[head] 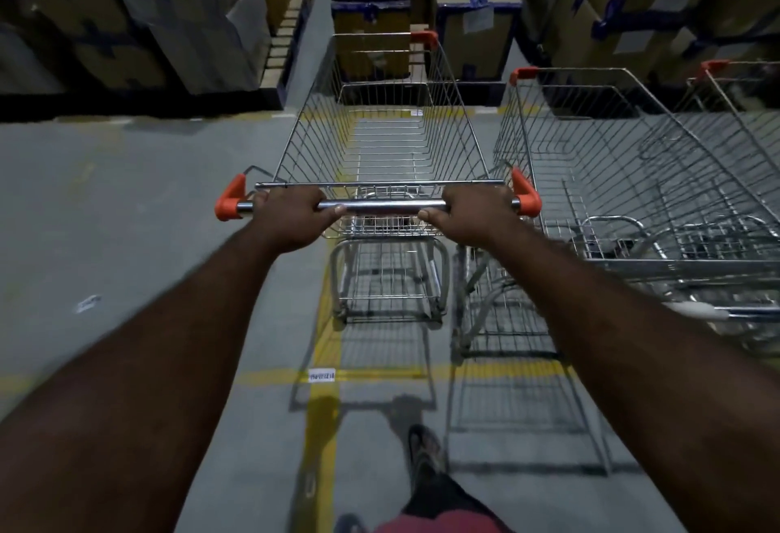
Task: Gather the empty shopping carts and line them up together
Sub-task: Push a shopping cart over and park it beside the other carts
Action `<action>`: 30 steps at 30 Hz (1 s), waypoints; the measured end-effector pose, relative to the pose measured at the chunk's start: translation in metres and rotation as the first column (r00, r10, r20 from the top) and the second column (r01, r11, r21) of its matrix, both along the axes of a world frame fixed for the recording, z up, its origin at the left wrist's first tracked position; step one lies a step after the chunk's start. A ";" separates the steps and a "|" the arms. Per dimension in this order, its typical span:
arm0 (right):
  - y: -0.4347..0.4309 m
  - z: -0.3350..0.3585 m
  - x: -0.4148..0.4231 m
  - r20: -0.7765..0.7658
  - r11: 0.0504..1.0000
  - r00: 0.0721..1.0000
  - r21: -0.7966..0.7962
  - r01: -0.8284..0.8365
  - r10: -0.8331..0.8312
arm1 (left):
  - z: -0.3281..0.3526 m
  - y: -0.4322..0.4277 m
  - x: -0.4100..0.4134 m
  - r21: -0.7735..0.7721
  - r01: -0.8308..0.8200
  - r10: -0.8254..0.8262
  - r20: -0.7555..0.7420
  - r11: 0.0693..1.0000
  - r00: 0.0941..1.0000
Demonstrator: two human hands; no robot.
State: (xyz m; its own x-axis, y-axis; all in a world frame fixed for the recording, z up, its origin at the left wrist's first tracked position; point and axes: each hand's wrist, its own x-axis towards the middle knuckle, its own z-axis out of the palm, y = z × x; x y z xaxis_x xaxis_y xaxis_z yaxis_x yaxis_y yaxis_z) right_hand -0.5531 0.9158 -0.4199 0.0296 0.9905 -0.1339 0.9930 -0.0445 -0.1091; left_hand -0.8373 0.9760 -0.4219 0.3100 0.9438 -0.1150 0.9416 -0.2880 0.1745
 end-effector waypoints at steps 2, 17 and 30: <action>-0.011 0.000 -0.003 -0.009 1.000 1.000 0.011 0.002 -0.002 | -0.001 -0.010 -0.003 0.007 -0.004 0.004 0.009 1.000 1.000; -0.081 0.002 -0.032 0.023 1.000 1.000 0.019 -0.007 0.007 | 0.000 -0.080 -0.032 -0.014 -0.018 0.019 0.036 1.000 0.999; -0.116 0.000 -0.046 -0.016 1.000 1.000 0.017 0.017 -0.017 | 0.000 -0.117 -0.047 0.004 -0.007 0.007 0.029 1.000 1.000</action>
